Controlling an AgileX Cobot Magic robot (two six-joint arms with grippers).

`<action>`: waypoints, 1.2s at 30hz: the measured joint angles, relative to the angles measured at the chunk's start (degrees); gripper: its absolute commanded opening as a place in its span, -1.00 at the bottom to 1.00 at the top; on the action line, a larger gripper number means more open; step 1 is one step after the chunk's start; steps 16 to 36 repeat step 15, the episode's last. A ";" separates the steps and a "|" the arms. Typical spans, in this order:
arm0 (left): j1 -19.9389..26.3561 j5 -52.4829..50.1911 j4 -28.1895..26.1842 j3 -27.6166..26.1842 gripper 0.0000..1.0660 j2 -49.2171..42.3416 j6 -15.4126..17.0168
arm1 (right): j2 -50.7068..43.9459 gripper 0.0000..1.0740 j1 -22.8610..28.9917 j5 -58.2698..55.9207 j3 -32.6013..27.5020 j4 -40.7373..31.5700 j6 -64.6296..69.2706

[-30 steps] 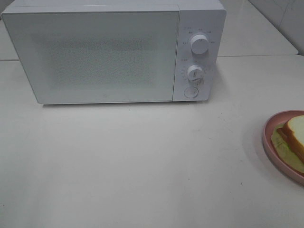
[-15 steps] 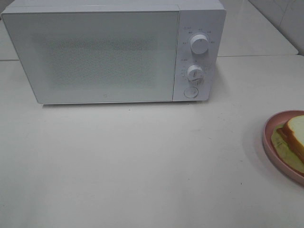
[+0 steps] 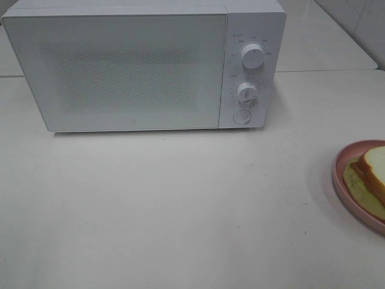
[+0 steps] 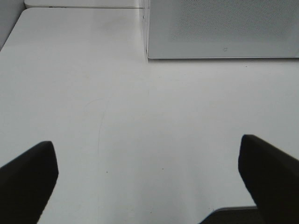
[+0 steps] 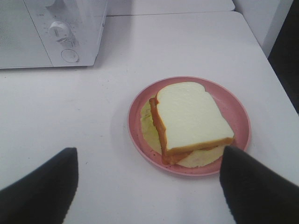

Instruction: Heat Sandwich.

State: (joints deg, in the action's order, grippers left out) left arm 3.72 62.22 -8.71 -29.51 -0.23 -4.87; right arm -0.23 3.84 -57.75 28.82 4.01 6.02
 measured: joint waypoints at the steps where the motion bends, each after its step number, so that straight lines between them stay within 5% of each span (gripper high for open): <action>1: 0.00 0.00 0.00 0.00 0.83 0.00 0.00 | 0.00 0.41 0.00 0.00 0.00 0.00 0.00; 36: 0.00 0.00 0.00 0.00 0.83 0.00 0.00 | 0.00 0.41 0.00 0.00 0.00 0.00 0.00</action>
